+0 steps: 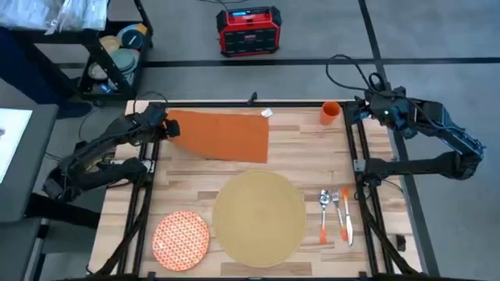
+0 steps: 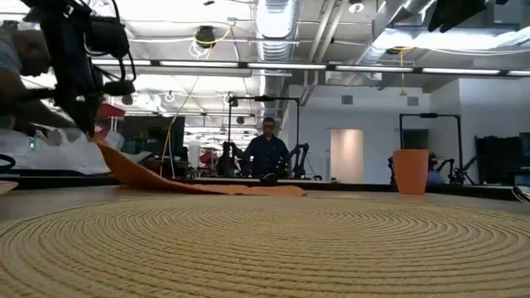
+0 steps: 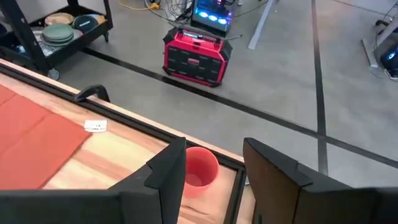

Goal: Set table place
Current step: Fold the orange table napkin

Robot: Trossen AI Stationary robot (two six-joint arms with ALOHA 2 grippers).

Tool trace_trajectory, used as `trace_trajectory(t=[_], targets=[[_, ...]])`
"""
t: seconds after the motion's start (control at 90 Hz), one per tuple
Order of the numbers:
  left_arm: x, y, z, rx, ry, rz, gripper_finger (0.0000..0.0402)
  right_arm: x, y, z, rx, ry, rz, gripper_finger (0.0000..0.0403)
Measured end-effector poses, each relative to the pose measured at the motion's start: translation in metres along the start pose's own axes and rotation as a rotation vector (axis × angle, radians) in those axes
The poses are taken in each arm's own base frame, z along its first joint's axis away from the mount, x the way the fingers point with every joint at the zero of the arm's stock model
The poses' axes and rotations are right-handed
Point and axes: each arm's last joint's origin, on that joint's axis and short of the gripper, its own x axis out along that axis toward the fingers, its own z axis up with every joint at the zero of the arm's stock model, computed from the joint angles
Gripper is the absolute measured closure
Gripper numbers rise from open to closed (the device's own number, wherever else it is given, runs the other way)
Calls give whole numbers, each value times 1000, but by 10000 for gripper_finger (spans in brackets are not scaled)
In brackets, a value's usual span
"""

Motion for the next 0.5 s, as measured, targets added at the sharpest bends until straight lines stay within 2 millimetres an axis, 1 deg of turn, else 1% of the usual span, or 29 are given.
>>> trace_trajectory(t=[0.078, 0.2, 0.344, 0.5], targets=[[-2, -4, 2, 22, 21, -24, 401, 0, 0, 0, 0, 0, 0, 255], [0, -15, 2, 58, 70, -75, 401, 0, 0, 0, 0, 0, 0, 255], [6, -38, -3, 95, 98, -186, 402, 0, 0, 0, 1, 0, 0, 255], [11, -64, -15, 127, 131, -284, 402, 0, 0, 0, -1, 1, 0, 255]])
